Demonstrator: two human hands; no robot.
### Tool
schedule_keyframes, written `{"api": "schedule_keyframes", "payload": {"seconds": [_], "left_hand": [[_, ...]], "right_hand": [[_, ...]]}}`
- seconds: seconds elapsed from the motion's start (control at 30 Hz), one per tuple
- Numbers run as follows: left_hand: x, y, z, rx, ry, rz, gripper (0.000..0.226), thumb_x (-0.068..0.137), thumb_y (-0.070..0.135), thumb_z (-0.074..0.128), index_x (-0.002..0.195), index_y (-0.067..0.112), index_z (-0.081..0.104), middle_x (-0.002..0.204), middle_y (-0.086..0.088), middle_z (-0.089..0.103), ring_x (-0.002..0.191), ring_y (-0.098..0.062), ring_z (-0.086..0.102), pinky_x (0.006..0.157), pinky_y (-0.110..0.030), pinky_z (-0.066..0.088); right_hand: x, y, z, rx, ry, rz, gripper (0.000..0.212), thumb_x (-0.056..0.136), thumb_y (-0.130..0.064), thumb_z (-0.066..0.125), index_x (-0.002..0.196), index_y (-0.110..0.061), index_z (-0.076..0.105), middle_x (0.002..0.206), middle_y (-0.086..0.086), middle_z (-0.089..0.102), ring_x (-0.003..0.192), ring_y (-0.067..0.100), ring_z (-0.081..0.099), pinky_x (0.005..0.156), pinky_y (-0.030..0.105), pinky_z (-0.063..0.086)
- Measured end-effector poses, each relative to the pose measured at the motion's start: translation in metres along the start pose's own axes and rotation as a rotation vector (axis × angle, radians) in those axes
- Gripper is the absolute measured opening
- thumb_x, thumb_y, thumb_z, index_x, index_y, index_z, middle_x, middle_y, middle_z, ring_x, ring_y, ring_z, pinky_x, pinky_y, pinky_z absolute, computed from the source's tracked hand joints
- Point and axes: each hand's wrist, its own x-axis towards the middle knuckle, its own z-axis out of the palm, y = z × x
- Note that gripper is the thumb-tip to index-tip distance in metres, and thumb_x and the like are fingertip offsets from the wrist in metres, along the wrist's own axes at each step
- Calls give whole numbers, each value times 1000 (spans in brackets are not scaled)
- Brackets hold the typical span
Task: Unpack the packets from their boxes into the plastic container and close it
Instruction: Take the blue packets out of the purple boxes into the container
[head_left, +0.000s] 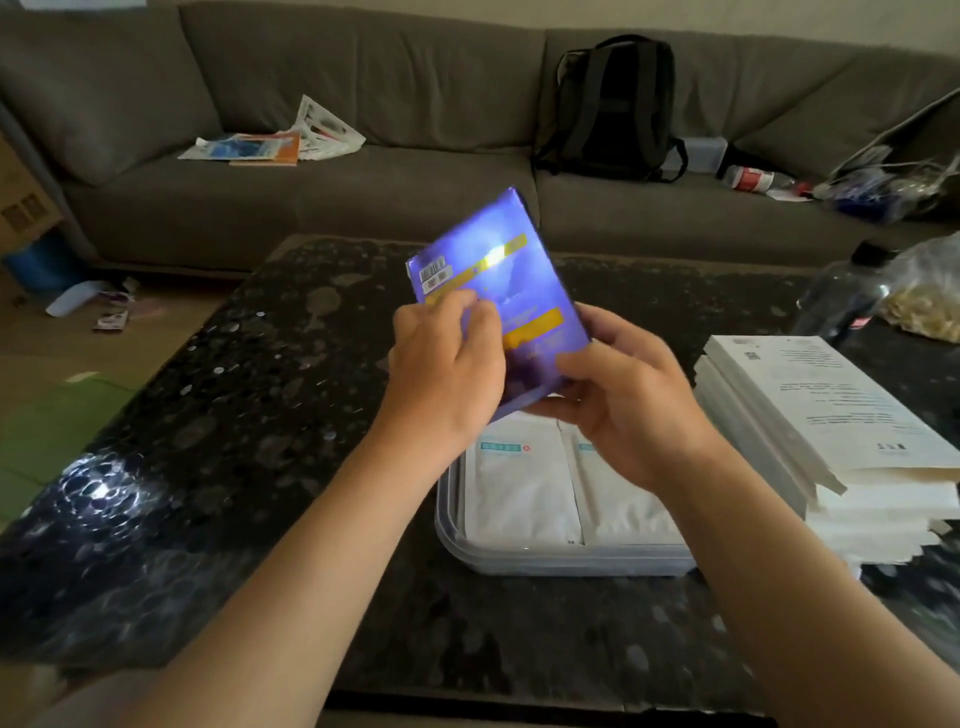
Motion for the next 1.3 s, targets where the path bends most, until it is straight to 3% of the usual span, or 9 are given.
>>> {"api": "schedule_keyframes", "payload": {"seconds": [0.1, 0.3, 0.4, 0.5, 0.67, 0.73, 0.9, 1.03, 1.3], "left_hand": [[-2, -1, -7, 224, -5, 156, 38, 80, 33, 40, 101, 16, 67, 108, -13, 59, 106, -29, 54, 90, -33, 43], [-6, -11, -17, 545, -107, 487, 74, 68, 53, 47, 135, 24, 56, 136, -5, 49, 118, -39, 50, 102, -52, 40], [-9, -14, -17, 733, -186, 560, 99, 59, 67, 54, 148, 29, 35, 151, -8, 38, 135, -39, 37, 107, -53, 31], [-10, -11, -14, 854, -296, 583, 125, 55, 75, 65, 156, 35, 3, 166, -7, 6, 151, -37, 8, 119, -58, 14], [-16, -1, -10, 913, -429, 644, 147, 53, 83, 69, 152, 32, -26, 162, 3, -31, 149, -25, -28, 120, -54, -13], [-19, 2, -8, 936, -437, 649, 152, 49, 87, 67, 152, 29, -28, 163, 0, -28, 150, -25, -26, 120, -53, -14], [-22, 5, -9, 951, -356, 658, 143, 47, 84, 63, 158, 22, -2, 151, -5, 21, 139, -29, 25, 118, -51, 15], [-21, 1, -9, 982, -336, 623, 139, 49, 82, 64, 158, 23, 0, 151, -5, 21, 137, -28, 26, 113, -47, 18], [-22, 1, -7, 1011, -339, 614, 139, 50, 81, 66, 157, 24, -1, 151, -5, 20, 136, -28, 23, 113, -48, 16]], "right_hand": [[4, -8, -18, 69, 117, -29, 34, 74, -3, 54, 104, -5, 70, 90, 19, 70, 75, 32, 67, 72, 48, 61], [7, -16, -42, 67, 255, -40, 13, 90, -2, 54, 91, -7, 66, 92, 19, 61, 75, 29, 62, 70, 42, 56], [7, -21, -50, 33, 280, -30, 12, 95, -4, 56, 91, -7, 67, 83, 14, 66, 67, 24, 65, 65, 38, 58], [4, -20, -54, -74, 234, 20, 10, 94, -5, 59, 93, -5, 68, 85, 17, 67, 70, 27, 65, 69, 41, 56], [-2, -19, -51, -202, -11, 112, 16, 96, -11, 59, 105, -7, 71, 91, 13, 74, 78, 22, 71, 72, 36, 59], [-3, -19, -50, -206, -68, 130, 18, 96, -15, 58, 109, -9, 71, 96, 13, 74, 83, 24, 71, 76, 36, 60], [-3, -17, -47, -291, -73, 108, 34, 90, -18, 67, 123, -10, 65, 105, 13, 76, 93, 26, 75, 78, 39, 63], [-3, -20, -46, -685, -20, 23, 36, 91, -13, 73, 126, -15, 64, 99, 6, 78, 89, 20, 76, 81, 47, 63], [-5, -21, -50, -747, -60, 41, 41, 94, 0, 63, 133, -15, 63, 99, 5, 79, 91, 19, 77, 85, 46, 62]]}}
